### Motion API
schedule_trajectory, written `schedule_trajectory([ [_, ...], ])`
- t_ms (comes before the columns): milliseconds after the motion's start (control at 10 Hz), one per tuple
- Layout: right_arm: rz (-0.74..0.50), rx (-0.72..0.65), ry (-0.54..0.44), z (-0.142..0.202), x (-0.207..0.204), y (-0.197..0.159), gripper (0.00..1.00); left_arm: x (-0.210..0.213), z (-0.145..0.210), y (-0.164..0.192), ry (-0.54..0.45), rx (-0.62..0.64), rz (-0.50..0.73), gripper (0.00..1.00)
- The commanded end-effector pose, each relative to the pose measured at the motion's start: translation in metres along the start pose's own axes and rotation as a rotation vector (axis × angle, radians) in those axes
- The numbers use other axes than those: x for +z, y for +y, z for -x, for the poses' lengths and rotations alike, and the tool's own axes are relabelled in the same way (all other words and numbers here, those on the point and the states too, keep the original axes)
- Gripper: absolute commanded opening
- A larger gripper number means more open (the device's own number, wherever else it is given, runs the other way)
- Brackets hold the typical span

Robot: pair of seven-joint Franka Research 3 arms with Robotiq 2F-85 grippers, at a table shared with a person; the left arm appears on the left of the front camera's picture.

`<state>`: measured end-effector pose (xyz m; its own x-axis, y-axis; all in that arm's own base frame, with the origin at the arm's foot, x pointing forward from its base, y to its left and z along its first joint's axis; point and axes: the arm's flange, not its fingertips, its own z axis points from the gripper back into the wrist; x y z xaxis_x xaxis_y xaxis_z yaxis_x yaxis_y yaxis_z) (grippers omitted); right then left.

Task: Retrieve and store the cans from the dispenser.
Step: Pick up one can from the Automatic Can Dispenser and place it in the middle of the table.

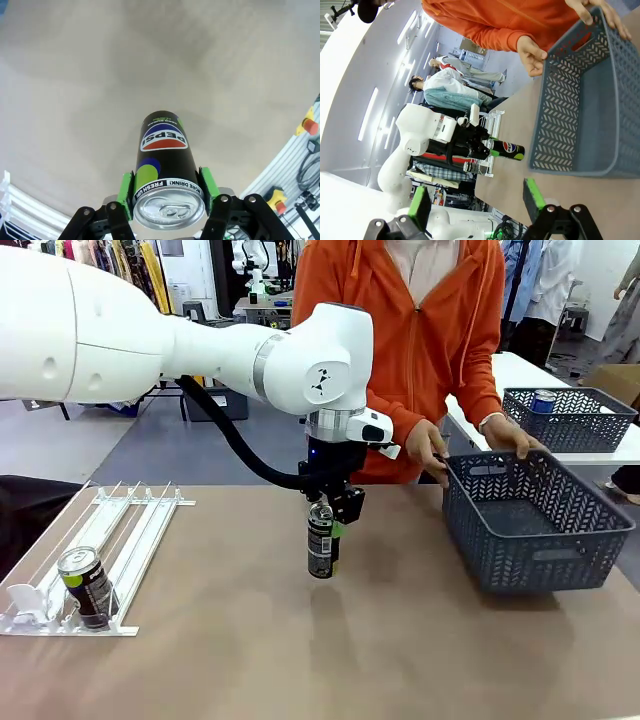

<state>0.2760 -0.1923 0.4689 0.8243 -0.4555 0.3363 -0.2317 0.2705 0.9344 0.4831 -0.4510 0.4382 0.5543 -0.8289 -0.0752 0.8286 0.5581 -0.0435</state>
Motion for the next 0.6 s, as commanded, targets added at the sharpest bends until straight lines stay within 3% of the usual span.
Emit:
schedule_trajectory([
  [0, -0.024, -0.002, -0.02, -0.0032, -0.0021, 0.0044, 1.0, 0.0103, 0.0033, 0.0043, 0.005, -0.009, 0.004, 0.0],
  [100, -0.024, -0.002, -0.02, -0.0032, -0.0021, 0.0044, 1.0, 0.0102, 0.001, 0.0053, 0.003, -0.017, -0.004, 0.0],
  [200, -0.024, -0.002, -0.02, -0.0032, -0.0021, 0.0044, 1.0, 0.0101, 0.0018, 0.0056, 0.01, -0.016, 0.003, 0.28],
  [300, -0.024, -0.002, -0.02, -0.0032, -0.0021, 0.0044, 1.0, 0.0098, 0.0036, 0.0034, 0.012, -0.021, -0.005, 0.86],
  [400, -0.024, -0.002, -0.02, -0.0032, -0.0021, 0.0044, 1.0, 0.0097, 0.0022, 0.0039, 0.009, -0.027, -0.011, 1.0],
  [500, -0.024, -0.002, -0.02, -0.0032, -0.0021, 0.0044, 1.0, 0.0095, 0.0025, 0.0033, 0.009, -0.025, -0.012, 1.0],
])
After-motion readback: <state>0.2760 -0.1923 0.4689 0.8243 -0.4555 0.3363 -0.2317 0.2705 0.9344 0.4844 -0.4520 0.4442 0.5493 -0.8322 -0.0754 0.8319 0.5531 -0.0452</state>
